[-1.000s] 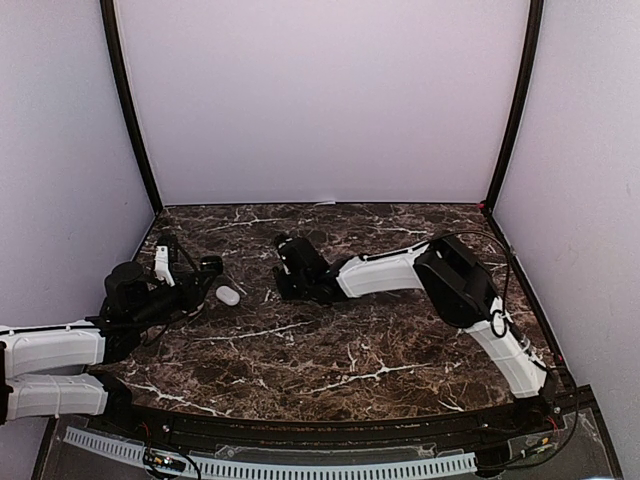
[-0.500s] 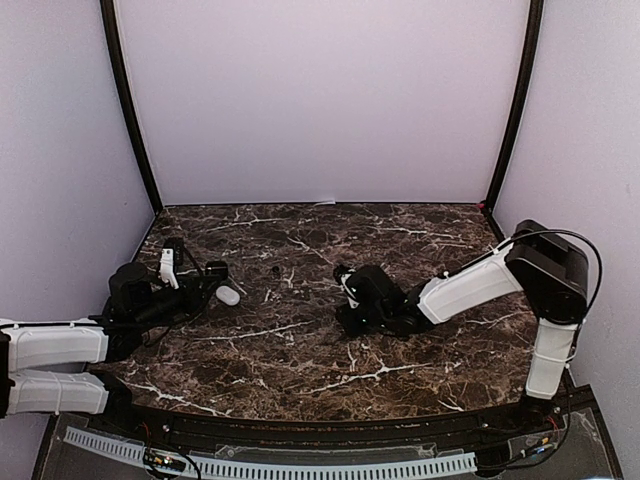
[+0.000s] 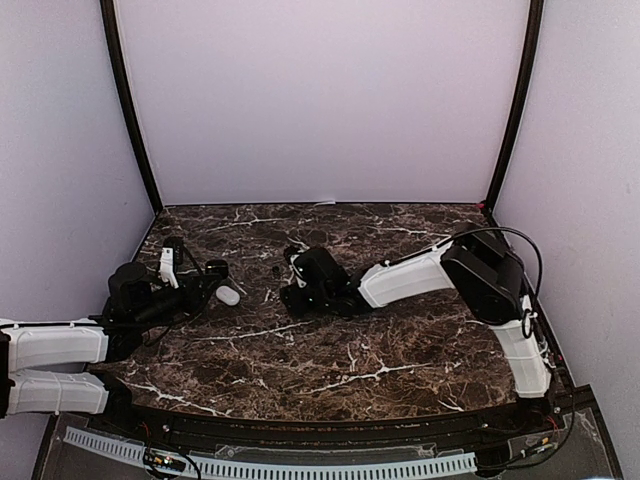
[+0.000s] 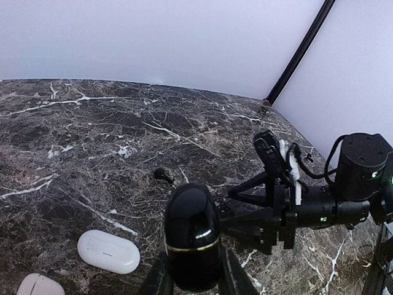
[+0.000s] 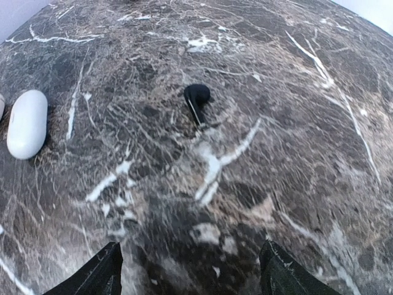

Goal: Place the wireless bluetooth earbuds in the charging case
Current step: Move the left earbud to the center of the board.

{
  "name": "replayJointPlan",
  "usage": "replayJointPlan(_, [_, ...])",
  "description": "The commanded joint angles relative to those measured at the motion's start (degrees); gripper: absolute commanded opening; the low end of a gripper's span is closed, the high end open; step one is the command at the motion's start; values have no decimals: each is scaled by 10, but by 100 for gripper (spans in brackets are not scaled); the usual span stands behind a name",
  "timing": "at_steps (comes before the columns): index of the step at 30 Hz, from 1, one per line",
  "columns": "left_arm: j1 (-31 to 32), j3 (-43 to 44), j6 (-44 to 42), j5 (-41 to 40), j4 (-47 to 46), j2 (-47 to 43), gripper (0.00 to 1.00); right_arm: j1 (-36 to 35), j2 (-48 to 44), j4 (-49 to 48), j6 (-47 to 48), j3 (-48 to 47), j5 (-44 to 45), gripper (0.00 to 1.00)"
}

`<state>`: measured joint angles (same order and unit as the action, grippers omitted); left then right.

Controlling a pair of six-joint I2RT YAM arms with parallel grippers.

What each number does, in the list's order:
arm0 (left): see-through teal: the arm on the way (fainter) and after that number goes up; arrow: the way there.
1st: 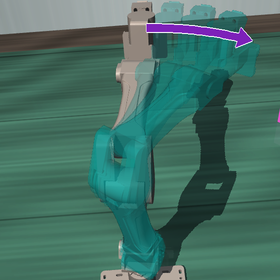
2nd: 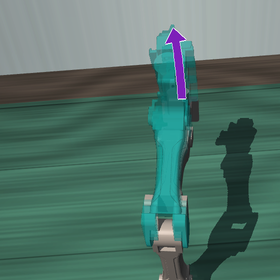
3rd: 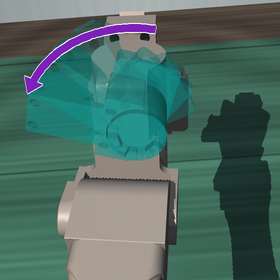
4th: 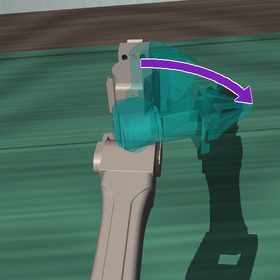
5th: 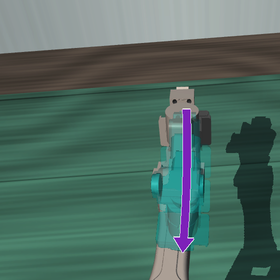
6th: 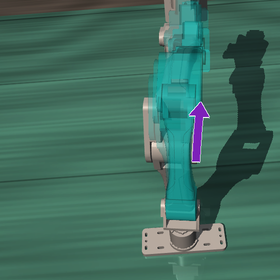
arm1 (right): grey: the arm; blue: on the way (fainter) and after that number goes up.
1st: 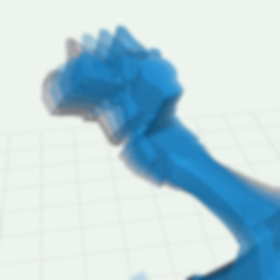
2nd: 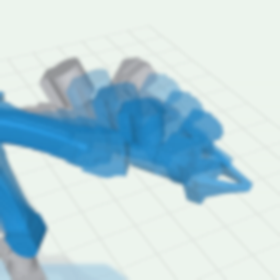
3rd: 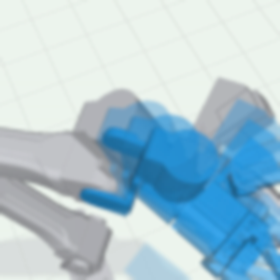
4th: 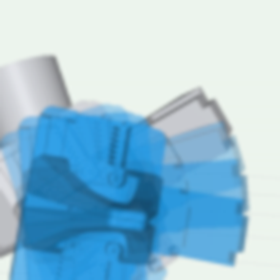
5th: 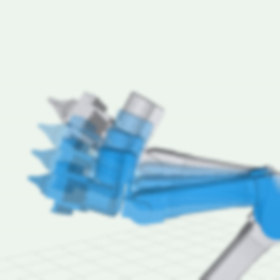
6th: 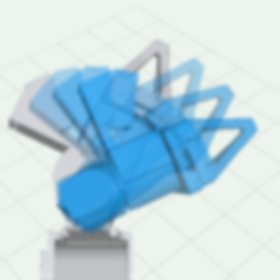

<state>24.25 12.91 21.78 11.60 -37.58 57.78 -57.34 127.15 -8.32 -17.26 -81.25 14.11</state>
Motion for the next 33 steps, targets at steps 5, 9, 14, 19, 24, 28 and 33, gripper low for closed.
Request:
replayJointPlan(5, [-3, -1, -5, 11, -16, -5, 20, -1, 125, 114, -5, -217, 6, 76])
replayJointPlan(9, [-3, -1, -5, 11, -13, -7, 20, 9, 178, 156, -18, -294, 2, 75])
replayJointPlan(14, [-3, -1, -4, 12, -14, -9, 20, 26, 204, 161, -44, -330, -2, 72])
replayJointPlan(19, [-3, -1, -5, 13, -14, -8, 20, 32, 245, 187, -34, -404, 3, 67])
replayJointPlan(24, [-3, -1, -6, 11, -13, -11, 20, 36, 286, 228, -30, -471, 23, 62])
replayJointPlan(28, [-3, -1, -6, 11, -12, -11, 20, 40, 299, 239, -30, -484, 30, 54])
replayJointPlan(33, [-3, -1, -5, 13, -13, -9, 20, 40, 300, 249, -27, -484, 34, 42])
